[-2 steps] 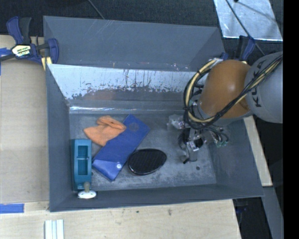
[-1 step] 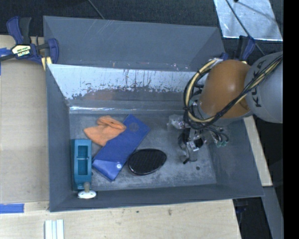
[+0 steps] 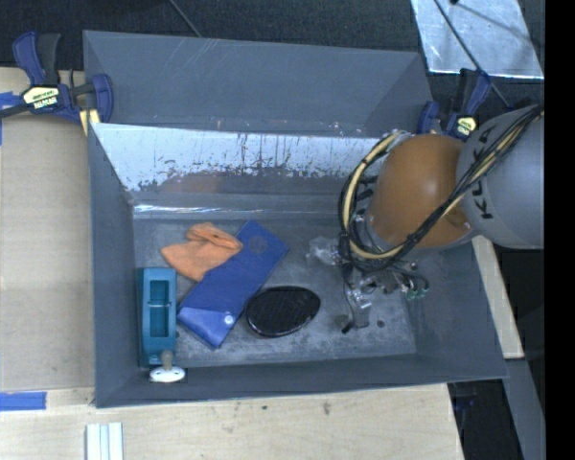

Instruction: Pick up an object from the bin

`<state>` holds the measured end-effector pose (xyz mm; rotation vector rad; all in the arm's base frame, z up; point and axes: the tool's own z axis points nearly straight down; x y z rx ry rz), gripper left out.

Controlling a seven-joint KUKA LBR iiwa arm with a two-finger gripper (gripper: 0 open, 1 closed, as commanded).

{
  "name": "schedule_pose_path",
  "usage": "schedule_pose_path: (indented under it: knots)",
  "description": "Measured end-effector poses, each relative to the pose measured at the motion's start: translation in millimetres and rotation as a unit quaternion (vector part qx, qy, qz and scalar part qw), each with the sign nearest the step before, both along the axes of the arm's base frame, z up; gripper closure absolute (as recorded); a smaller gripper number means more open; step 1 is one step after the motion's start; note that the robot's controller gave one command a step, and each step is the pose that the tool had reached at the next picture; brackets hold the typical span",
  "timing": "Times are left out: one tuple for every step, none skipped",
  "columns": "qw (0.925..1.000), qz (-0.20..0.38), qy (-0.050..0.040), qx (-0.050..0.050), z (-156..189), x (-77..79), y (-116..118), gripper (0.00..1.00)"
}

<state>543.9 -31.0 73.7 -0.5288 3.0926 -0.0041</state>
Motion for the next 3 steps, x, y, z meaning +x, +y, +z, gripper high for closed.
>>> schedule_pose_path:
  knots:
    - [0.9964,0.085,0.0017,0.001,-2.6,-20.0,40.7,0.0]
    - [0.9964,0.085,0.0015,0.002,-3.3,-17.0,57.5,0.0]
    - [0.9825,0.186,0.0007,0.001,-3.6,7.6,88.9,1.0]
